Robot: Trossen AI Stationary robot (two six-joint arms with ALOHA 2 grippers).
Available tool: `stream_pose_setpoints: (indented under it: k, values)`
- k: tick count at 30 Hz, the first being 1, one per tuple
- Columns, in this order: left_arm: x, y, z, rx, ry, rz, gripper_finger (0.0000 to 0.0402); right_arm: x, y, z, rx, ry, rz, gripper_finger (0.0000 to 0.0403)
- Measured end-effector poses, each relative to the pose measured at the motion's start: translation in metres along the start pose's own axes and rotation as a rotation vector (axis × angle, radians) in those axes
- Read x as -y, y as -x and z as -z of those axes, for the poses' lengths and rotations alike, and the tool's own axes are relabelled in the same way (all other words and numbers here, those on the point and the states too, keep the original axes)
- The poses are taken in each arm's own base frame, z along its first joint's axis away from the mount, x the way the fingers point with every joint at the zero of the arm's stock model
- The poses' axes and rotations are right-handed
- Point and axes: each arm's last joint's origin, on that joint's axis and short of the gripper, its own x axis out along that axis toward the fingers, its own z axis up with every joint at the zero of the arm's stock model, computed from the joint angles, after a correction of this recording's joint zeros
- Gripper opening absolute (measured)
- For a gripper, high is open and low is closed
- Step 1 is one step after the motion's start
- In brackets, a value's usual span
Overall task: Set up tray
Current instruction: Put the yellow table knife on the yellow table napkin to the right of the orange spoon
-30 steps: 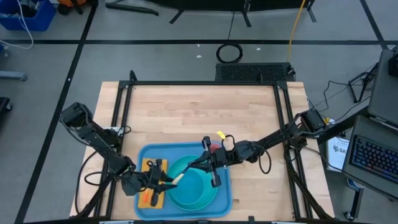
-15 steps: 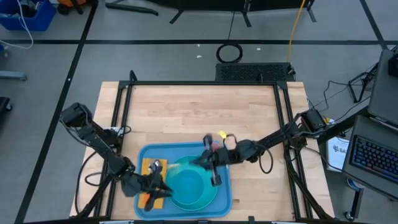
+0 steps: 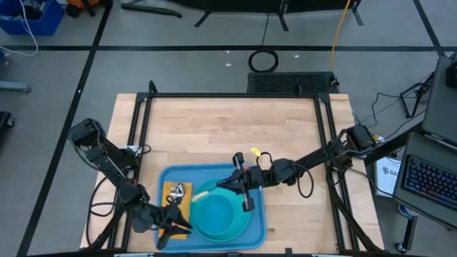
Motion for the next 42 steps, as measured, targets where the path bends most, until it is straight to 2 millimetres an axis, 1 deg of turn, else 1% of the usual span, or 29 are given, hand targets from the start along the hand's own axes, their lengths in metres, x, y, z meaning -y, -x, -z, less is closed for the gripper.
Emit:
stream_pose_setpoints:
  k: [2,6,9,12,14,17,20,23,25,30,34,36,38,42]
  values:
    - [0.005,0.002,0.000,0.031,-0.054,0.016,0.0081,0.002,0.000,0.000,0.000,-0.039,-0.014,0.0001]
    - [0.016,0.009,-0.005,0.162,-0.167,0.006,0.0081,0.009,-0.001,0.002,-0.025,-0.120,-0.042,0.0001]
    - [0.025,0.015,-0.006,0.249,-0.273,-0.029,0.0081,0.011,-0.001,0.003,-0.034,-0.132,-0.043,0.0001]
    - [0.032,0.023,-0.004,0.312,-0.355,-0.105,0.0081,0.010,-0.001,0.003,-0.035,-0.140,-0.045,0.0001]
    - [0.037,0.031,-0.003,0.348,-0.393,-0.159,0.0081,0.010,-0.001,0.003,-0.038,-0.156,-0.044,0.0001]
    - [0.043,0.047,-0.008,0.393,-0.398,-0.204,0.0081,0.011,-0.001,0.005,-0.061,-0.179,-0.041,0.0001]
    - [0.049,0.065,-0.015,0.409,-0.400,-0.184,0.0081,0.012,-0.002,0.009,-0.075,-0.187,-0.036,0.0001]
    - [0.053,0.081,-0.018,0.395,-0.435,-0.153,0.0081,0.012,-0.013,0.013,-0.070,-0.205,-0.047,0.0000]
    - [0.054,0.089,-0.019,0.396,-0.444,-0.161,0.0081,0.011,-0.027,0.017,-0.090,-0.207,-0.073,0.0000]
    - [0.053,0.105,-0.019,0.429,-0.458,-0.302,0.0081,0.008,-0.062,0.036,-0.185,-0.236,-0.066,0.0000]
    - [0.057,0.120,-0.017,0.443,-0.521,-0.391,0.0081,0.009,-0.081,0.046,-0.199,-0.314,-0.106,0.0000]
    - [0.058,0.129,-0.018,0.446,-0.540,-0.422,0.0081,0.011,-0.085,0.052,-0.213,-0.367,-0.094,0.0000]
    - [0.059,0.137,-0.018,0.450,-0.541,-0.437,0.0081,0.017,-0.088,0.063,-0.233,-0.416,-0.074,0.0000]
    - [0.061,0.146,-0.016,0.447,-0.554,-0.434,0.0081,0.031,-0.095,0.085,-0.266,-0.506,-0.071,0.0000]
